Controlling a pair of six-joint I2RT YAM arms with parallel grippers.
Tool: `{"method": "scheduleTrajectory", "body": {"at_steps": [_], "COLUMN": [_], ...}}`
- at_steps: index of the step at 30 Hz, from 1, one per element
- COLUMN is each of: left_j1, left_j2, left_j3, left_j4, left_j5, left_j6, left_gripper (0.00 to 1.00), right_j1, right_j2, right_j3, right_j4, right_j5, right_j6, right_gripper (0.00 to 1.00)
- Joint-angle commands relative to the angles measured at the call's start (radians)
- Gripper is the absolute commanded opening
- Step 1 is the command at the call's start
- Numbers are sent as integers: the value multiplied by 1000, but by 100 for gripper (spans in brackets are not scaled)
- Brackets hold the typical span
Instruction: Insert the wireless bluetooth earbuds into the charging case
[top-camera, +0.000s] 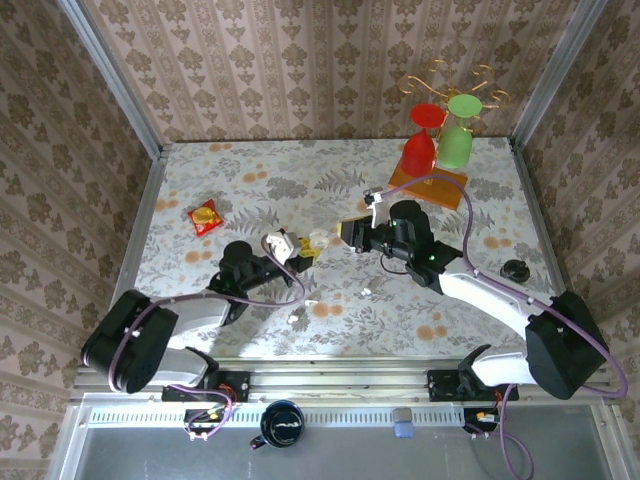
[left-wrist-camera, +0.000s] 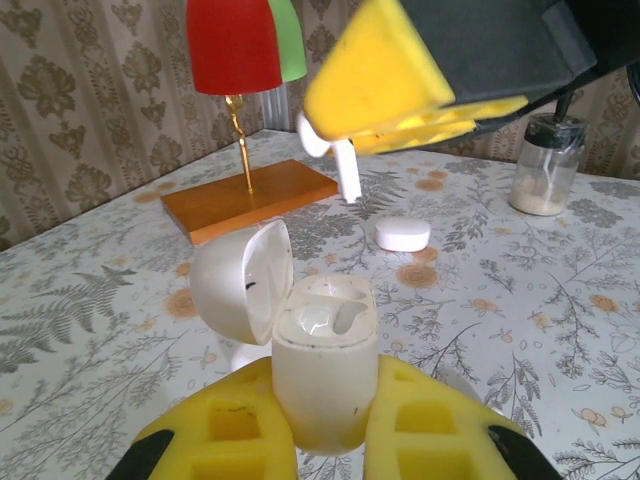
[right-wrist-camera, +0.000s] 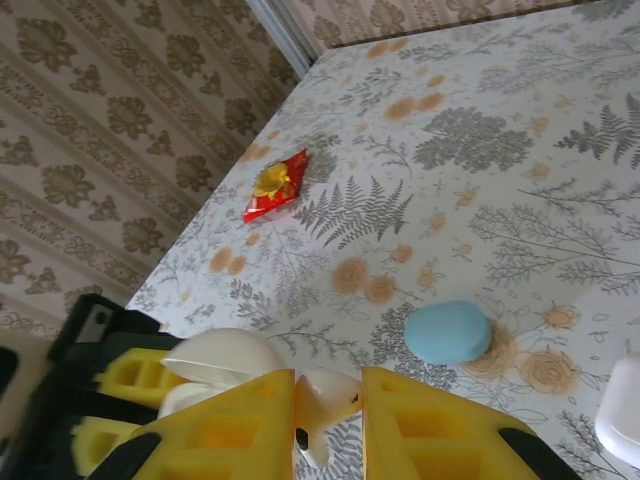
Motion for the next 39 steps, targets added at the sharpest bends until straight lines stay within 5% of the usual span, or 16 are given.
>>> {"method": "scheduleTrajectory", "body": {"at_steps": [1,39], "left_j1": [-20,-48], "left_j2": [29,105], "left_j3": [38,75], "left_j4": [77,197], "left_j5": [13,7], "left_j6": [-19,-109], "left_gripper": [0,0], "right_j1": [0,25], "right_j2": [-25,53], "right_j3": [-14,-43], "right_j4": [49,133], "right_j5": [-57,-75], "right_j6": [-10,1], "right_gripper": [22,21]}}
